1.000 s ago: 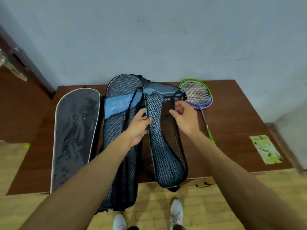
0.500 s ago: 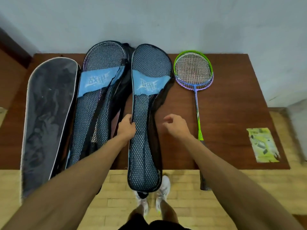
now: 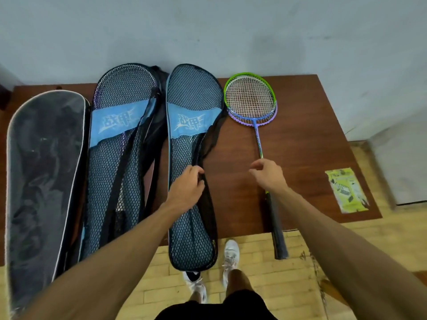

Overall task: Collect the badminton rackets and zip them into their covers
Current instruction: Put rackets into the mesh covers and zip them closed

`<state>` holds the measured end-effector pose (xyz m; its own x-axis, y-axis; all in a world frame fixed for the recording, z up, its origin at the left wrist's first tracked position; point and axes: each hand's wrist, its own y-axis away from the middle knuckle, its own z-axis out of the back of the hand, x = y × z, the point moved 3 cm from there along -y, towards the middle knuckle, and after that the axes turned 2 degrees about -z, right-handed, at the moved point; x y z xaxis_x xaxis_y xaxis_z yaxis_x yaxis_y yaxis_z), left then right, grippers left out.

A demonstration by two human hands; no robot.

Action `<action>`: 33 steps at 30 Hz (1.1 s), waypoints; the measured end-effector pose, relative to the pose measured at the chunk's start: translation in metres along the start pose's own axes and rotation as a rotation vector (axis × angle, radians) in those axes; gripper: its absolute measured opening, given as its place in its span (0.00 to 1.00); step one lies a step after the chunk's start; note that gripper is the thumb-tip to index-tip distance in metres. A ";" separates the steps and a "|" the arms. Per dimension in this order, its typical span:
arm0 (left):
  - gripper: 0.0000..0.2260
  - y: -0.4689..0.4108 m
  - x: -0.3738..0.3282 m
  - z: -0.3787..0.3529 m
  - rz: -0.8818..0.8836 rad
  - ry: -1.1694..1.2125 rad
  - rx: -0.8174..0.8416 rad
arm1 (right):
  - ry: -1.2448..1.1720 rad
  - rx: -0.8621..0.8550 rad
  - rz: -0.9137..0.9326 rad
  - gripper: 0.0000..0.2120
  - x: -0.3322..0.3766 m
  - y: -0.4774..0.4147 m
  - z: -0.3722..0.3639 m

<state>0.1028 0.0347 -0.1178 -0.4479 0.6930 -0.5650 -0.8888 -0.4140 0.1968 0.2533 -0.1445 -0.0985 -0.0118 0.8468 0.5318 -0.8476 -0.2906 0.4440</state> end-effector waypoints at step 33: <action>0.07 -0.039 -0.050 0.019 0.444 0.211 -0.178 | 0.091 0.097 0.169 0.02 -0.030 -0.042 0.036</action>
<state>0.1579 0.0274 -0.0825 -0.7322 0.3013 -0.6108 -0.5792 -0.7473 0.3256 0.3086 -0.1735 -0.1067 -0.2009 0.8179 0.5392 -0.7744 -0.4697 0.4239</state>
